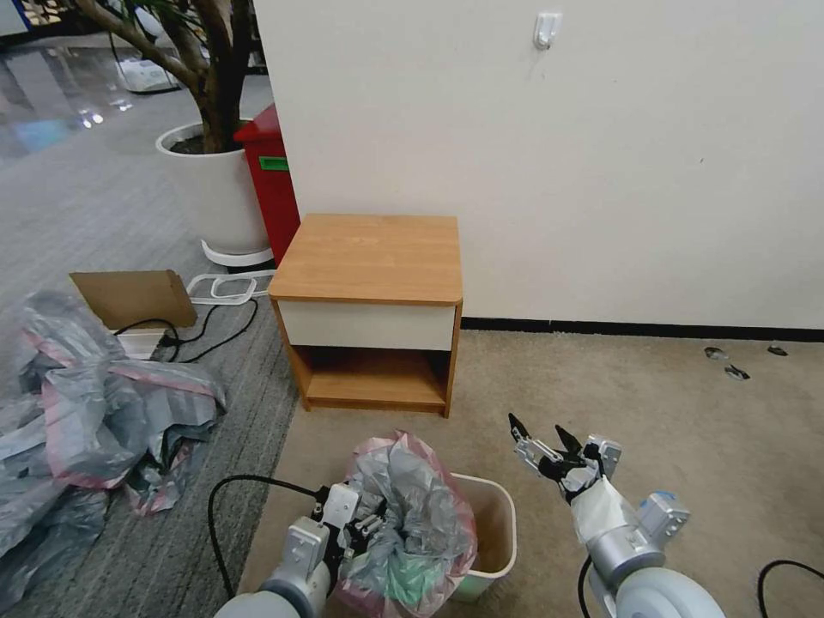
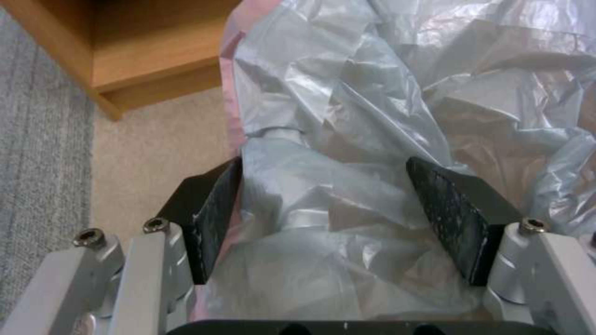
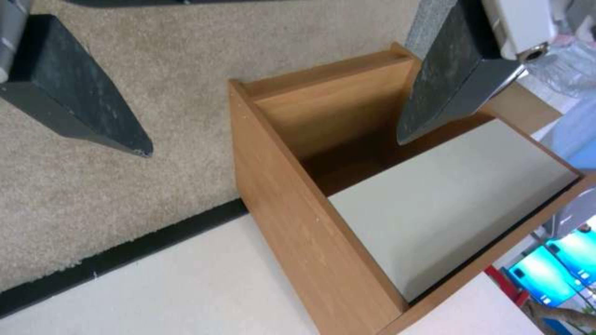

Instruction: Pick up the garbage bag from the table and place it over the trash can.

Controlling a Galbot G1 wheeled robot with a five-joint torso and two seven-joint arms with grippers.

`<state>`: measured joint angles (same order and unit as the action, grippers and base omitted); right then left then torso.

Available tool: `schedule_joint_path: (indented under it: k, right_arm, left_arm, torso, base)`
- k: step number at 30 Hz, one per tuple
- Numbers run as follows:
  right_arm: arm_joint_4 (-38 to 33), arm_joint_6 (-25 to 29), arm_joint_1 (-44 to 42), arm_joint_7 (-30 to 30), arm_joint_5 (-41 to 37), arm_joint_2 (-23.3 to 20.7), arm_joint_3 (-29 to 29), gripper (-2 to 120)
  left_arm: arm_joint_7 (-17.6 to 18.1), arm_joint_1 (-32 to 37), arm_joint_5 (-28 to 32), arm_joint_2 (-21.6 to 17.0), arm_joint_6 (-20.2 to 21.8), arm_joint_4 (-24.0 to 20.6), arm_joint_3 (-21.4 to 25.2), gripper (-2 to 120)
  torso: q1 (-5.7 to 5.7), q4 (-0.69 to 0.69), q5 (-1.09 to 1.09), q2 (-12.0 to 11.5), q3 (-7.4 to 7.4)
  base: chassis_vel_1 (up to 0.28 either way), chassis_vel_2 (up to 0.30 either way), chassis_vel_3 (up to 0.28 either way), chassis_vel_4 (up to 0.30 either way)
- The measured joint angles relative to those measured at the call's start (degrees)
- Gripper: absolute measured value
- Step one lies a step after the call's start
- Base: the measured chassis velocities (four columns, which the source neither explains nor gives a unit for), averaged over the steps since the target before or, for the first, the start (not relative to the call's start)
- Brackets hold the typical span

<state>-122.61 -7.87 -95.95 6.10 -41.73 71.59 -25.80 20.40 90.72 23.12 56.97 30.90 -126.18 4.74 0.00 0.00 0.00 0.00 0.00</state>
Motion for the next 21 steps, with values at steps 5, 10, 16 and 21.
schedule_joint_path:
  k: [5, 10, 16, 21]
  right_arm:
    - [0.26, 0.01, 0.00, 0.03, 0.27, 0.16, 0.15, 100]
    - [0.39, 0.01, 0.00, 0.07, 0.39, 0.34, 0.18, 100]
    - [0.40, 0.02, 0.01, 0.13, 0.52, 0.49, 0.28, 100]
    - [-0.19, -0.10, -0.02, 0.07, 1.84, 0.59, 0.81, 100]
  left_arm:
    - [2.10, -1.66, 2.10, 0.36, 1.41, 0.48, -1.02, 70]
    - [3.68, -2.15, 3.16, 0.80, 2.31, 1.23, -1.54, 66]
    - [4.16, -2.52, 3.20, 1.68, 2.29, 2.31, -1.89, 50]
    - [4.26, -2.62, 3.03, 2.18, 1.43, 2.74, -1.87, 32]
  torso:
    - [0.00, 0.00, 0.00, 0.00, 0.00]
    - [0.00, 0.00, 0.00, 0.00, 0.00]
    - [0.00, 0.00, 0.00, 0.00, 0.00]
    - [0.00, 0.00, 0.00, 0.00, 0.00]
  base:
    - [0.000, 0.000, 0.000, 0.000]
    - [0.000, 0.000, 0.000, 0.000]
    - [0.000, 0.000, 0.000, 0.000]
    - [0.000, 0.000, 0.000, 0.000]
